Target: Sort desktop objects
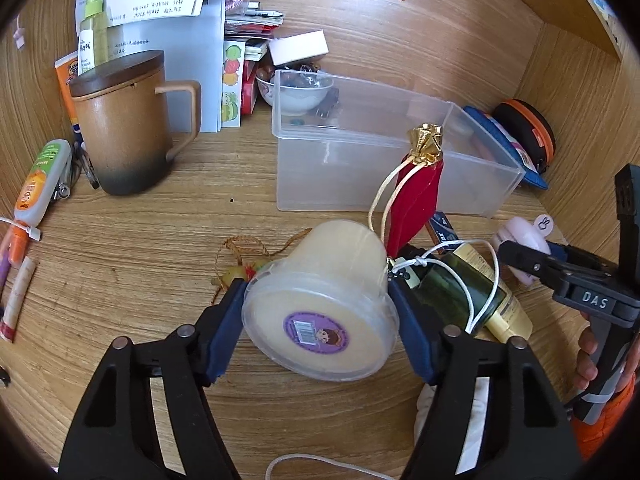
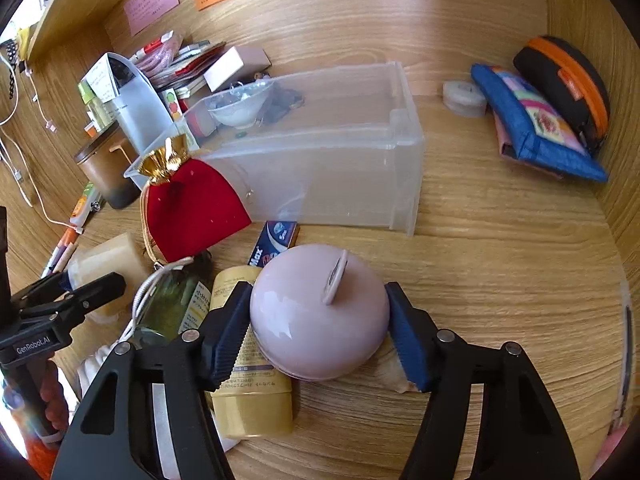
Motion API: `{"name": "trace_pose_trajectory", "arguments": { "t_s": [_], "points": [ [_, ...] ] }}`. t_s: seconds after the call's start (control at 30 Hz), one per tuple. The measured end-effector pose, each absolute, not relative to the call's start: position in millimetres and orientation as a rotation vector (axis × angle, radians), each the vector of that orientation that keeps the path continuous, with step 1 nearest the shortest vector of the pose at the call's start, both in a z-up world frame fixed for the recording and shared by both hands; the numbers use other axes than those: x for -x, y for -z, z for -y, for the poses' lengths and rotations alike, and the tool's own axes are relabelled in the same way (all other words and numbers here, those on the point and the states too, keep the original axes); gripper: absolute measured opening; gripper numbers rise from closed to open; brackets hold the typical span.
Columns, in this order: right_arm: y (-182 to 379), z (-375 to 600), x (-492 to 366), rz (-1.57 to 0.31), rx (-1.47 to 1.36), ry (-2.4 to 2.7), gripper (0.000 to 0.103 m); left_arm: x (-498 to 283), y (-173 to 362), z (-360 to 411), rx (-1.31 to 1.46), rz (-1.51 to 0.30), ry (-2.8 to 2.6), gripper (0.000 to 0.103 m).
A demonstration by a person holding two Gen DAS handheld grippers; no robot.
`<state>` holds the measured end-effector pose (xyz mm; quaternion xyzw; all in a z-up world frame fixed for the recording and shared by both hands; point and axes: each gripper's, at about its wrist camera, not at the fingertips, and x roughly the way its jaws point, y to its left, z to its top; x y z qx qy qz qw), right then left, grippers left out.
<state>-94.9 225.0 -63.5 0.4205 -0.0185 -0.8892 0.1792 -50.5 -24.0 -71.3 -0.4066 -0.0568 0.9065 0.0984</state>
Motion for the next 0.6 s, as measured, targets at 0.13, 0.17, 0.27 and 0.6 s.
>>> {"name": "trace_pose_trajectory", "arguments": {
  "t_s": [0.13, 0.17, 0.27, 0.6],
  "points": [
    [54.4, -223.1, 90.4, 0.022, -1.147, 2.535, 0.062, 49.2, 69.3, 26.1, 1.188, 0.171, -2.686, 0.069],
    [52.0, -223.0, 89.2, 0.012, -1.136, 2.544, 0.062, 48.3, 66.9, 26.5, 1.179, 0.168, -2.69, 0.069],
    [45.6, -223.7, 87.4, 0.006, -1.113, 2.554, 0.062, 46.0, 59.1, 27.0, 1.142, 0.157, -2.709, 0.068],
    [32.2, -226.0, 85.5, 0.002, -1.071, 2.571, 0.062, 49.9, 45.0, 26.4, 1.093, 0.122, -2.722, 0.067]
  ]
}}
